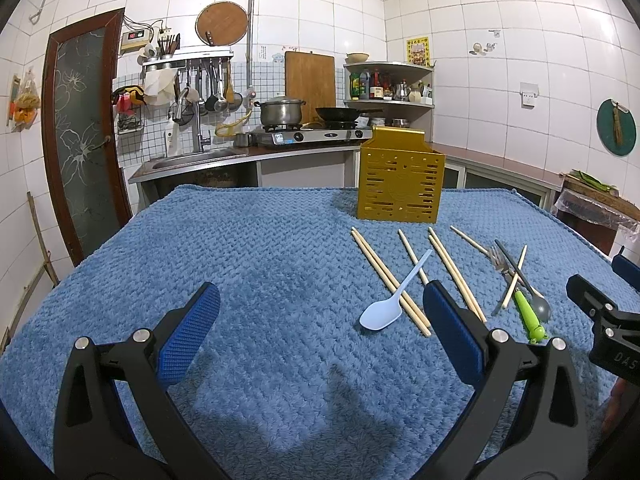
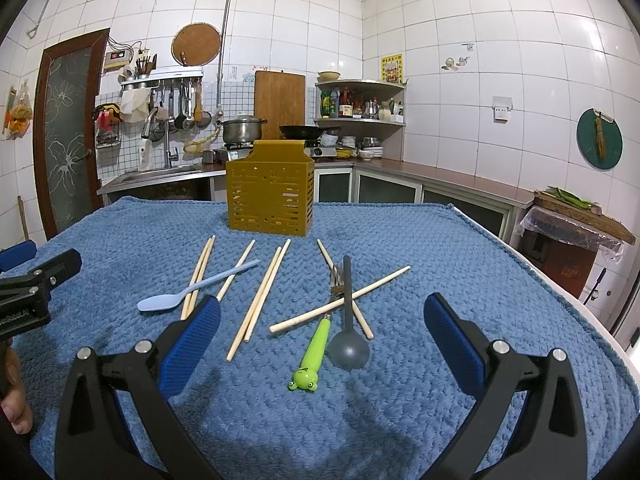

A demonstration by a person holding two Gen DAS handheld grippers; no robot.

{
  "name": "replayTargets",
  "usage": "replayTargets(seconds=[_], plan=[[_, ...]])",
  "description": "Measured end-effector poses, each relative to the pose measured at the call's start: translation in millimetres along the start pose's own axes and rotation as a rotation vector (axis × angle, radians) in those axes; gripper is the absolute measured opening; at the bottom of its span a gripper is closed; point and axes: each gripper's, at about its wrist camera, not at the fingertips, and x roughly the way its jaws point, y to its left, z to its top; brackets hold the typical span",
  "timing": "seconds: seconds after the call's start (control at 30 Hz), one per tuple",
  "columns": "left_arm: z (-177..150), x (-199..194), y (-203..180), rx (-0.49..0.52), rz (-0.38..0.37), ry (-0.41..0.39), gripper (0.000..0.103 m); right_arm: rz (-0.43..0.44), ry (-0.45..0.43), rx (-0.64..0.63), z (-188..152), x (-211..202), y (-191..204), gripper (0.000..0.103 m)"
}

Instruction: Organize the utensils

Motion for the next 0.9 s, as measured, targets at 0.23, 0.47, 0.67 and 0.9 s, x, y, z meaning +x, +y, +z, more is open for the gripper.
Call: replayTargets(seconds=[0.23,0.47,0.67,0.9], plan=[[3.0,-1.5,2.2,0.000,-0.005,-0.001,0.098,0.000,0.002,0.000,-0.4,1.8,0.9,0.099],[3.4,-1.9,1.1,-0.001,-0.005,-0.001,0.098,-0.001,0.002,0.000,0.0,-0.4,-3.3,0.099],[3.2,-1.7,1.5,-0.001,-0.005,-0.002,0.098,-0.001,0.000,0.000,-0.4,3.4,-2.1,0.099],[3.2,-1.3,1.2,-0.001,-0.005,0.001,0.098,-0.004,-0.001,0.001,0.5,0.0,-1.5,0.099]])
